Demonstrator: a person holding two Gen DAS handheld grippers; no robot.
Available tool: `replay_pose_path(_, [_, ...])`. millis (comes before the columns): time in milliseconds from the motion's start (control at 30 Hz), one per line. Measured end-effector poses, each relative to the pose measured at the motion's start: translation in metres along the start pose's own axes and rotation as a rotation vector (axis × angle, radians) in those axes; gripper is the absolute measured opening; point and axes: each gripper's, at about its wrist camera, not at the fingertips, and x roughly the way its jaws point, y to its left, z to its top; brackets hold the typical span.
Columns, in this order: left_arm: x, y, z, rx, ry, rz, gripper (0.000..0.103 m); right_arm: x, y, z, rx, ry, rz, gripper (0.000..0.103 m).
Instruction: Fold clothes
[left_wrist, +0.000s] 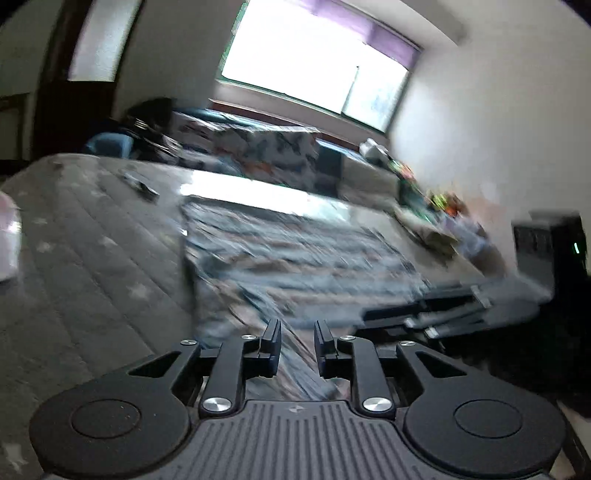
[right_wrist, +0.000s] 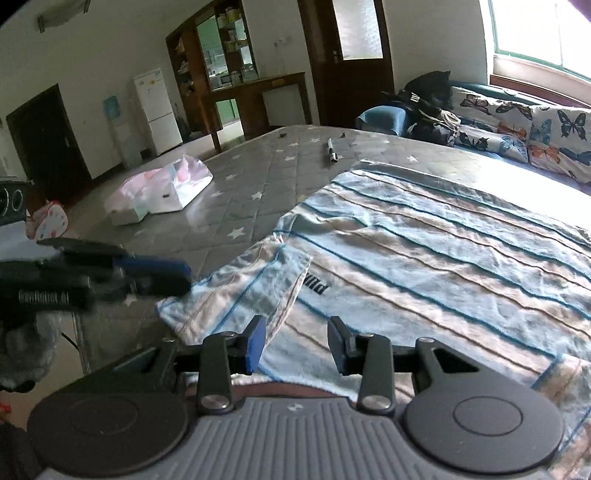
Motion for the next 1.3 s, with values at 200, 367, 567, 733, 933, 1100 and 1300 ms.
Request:
replay_pose_path(200, [0.024, 0.017, -0.009, 0.009, 0.098, 0.099, 0.019, 0.021, 0.003, 0.018, 0.007, -0.005, 0.023, 0.037])
replay_pose_path(367, [0.026, 0.01, -0.021, 0.099, 0.135, 0.118, 0.02, 0.05, 0.009, 0.037, -0.001, 0.014, 0.048, 0.036])
replay_pose_path(567, [0.028, 0.01, -0.02, 0.113, 0.144, 0.115, 0.021, 0.095, 0.016, 0.047, -0.035, 0.079, 0.055, 0.036])
replay_pose_path(733, [0.025, 0.01, -0.019, 0.12, 0.144, 0.121, 0.021, 0.093, 0.017, 0.045, -0.073, 0.08, 0.038, 0.033])
replay_pose_path(933, [0.021, 0.011, -0.011, 0.135, 0.123, 0.154, 0.021, 0.064, 0.04, 0.03, -0.213, 0.087, 0.064, 0.032])
replay_pose_path(1100, [0.024, 0.005, -0.004, 0.159, 0.103, 0.154, 0.021, 0.056, 0.06, 0.006, -0.313, 0.144, 0.071, 0.033])
replay_pose_path(1300, [0.038, -0.007, -0.007, 0.207, 0.112, 0.117, 0.021, 0.032, 0.058, -0.008, -0.294, 0.135, 0.053, 0.032])
